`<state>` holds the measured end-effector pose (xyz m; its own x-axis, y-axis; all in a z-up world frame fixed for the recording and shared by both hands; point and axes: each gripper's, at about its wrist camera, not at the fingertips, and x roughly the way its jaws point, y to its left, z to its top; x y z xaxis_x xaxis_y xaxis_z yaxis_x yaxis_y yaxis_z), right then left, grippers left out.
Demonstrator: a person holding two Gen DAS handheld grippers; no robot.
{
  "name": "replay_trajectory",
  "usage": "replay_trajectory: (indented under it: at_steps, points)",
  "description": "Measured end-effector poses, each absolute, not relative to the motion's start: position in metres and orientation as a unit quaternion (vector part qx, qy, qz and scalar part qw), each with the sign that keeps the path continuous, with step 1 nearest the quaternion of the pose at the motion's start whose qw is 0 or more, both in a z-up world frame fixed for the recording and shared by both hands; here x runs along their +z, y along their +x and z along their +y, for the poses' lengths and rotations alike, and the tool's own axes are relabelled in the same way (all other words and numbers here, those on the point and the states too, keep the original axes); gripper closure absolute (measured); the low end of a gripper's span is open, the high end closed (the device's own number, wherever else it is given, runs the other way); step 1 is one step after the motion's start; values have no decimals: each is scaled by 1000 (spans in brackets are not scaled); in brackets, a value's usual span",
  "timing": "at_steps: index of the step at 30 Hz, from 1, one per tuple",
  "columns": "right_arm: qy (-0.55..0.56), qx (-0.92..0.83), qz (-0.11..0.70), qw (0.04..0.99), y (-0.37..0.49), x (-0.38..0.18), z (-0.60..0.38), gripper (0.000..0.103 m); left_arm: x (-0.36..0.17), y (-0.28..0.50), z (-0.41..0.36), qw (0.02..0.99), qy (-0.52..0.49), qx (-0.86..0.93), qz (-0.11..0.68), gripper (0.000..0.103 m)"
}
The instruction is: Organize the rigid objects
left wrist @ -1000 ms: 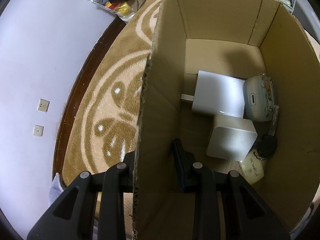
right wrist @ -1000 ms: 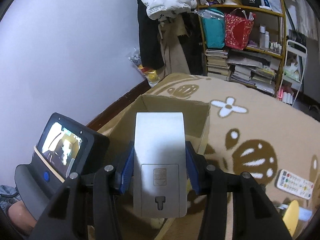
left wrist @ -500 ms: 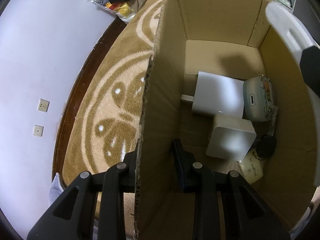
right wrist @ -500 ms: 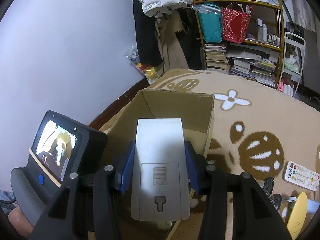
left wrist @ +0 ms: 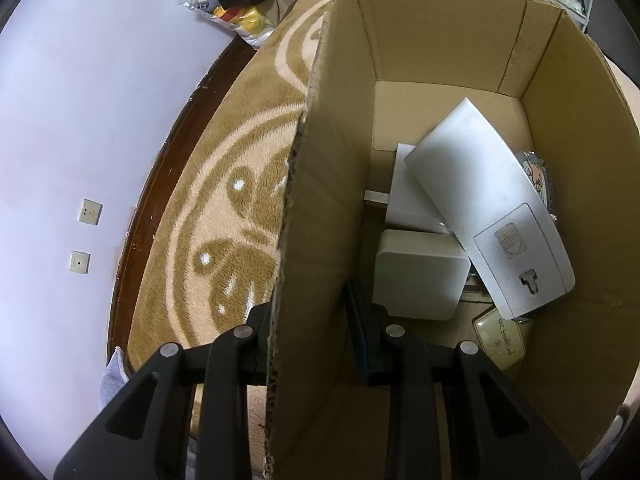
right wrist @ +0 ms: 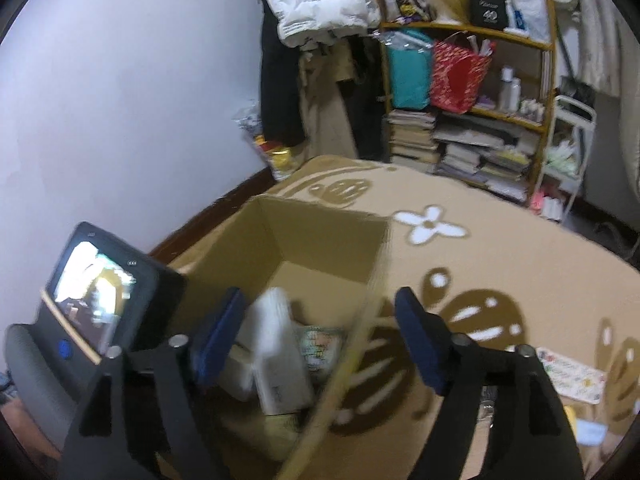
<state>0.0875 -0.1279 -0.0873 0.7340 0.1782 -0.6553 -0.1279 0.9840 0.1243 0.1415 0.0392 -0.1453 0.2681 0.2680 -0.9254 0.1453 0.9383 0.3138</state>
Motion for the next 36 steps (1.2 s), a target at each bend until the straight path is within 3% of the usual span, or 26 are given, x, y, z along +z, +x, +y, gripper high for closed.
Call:
replay_trajectory:
  at_steps: [7, 36]
  points:
    - [42, 21, 369, 928, 95, -91, -165, 0, -145, 141, 39, 778, 174, 40, 603, 75]
    - [241, -216, 470, 821, 88, -163, -325, 0, -145, 138, 33, 778, 187, 42, 599, 74]
